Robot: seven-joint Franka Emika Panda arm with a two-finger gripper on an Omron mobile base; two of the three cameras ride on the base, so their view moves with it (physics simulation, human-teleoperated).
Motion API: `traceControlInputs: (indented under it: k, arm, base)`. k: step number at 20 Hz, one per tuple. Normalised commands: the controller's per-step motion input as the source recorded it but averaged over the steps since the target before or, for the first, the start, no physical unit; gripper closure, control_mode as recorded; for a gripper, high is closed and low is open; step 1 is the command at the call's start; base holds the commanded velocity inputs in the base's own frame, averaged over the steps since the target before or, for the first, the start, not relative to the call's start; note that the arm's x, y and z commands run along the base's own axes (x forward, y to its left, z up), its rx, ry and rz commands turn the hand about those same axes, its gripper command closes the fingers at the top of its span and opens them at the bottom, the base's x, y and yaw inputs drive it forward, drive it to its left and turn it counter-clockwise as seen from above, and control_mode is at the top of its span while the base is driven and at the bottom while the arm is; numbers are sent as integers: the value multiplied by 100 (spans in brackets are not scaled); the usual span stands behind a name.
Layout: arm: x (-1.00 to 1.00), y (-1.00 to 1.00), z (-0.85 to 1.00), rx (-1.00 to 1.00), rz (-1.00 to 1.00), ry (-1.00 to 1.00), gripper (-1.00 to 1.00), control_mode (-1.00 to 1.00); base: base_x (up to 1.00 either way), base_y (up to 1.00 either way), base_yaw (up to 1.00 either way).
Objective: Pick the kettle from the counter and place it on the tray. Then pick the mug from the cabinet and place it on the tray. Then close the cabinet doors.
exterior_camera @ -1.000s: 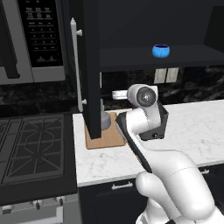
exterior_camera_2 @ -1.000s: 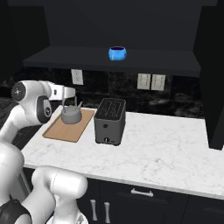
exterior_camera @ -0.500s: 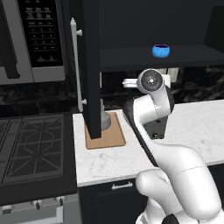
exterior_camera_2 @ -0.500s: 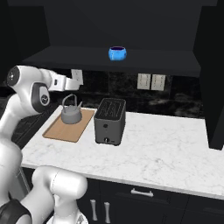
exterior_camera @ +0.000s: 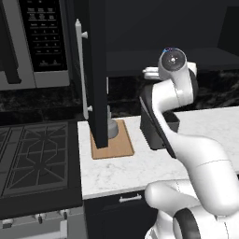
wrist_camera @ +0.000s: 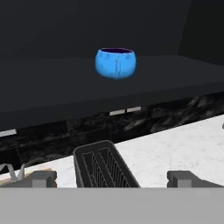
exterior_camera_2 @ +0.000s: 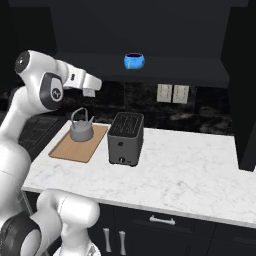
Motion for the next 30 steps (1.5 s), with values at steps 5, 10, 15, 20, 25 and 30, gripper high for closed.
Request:
traceControlInputs:
  k: [5,10,15,20,25,30]
  arm:
    - [6,-47,36,5,-1,3,-100,-100]
    - [23,-35,14,6,0,-1,-100,-100]
    - [36,-32,14,0,1,1,-100,-100]
    - [43,-21,7,0,2,6,-100,-100]
    - [35,-6,-12,0,6,0,-100,-100]
    - [39,-2,-8,-1,10,0,-100,-100]
  base:
    - [0,0,0]
    - [0,0,0]
    - [0,0,0]
    - [0,0,0]
    - [0,0,0]
    - [0,0,0]
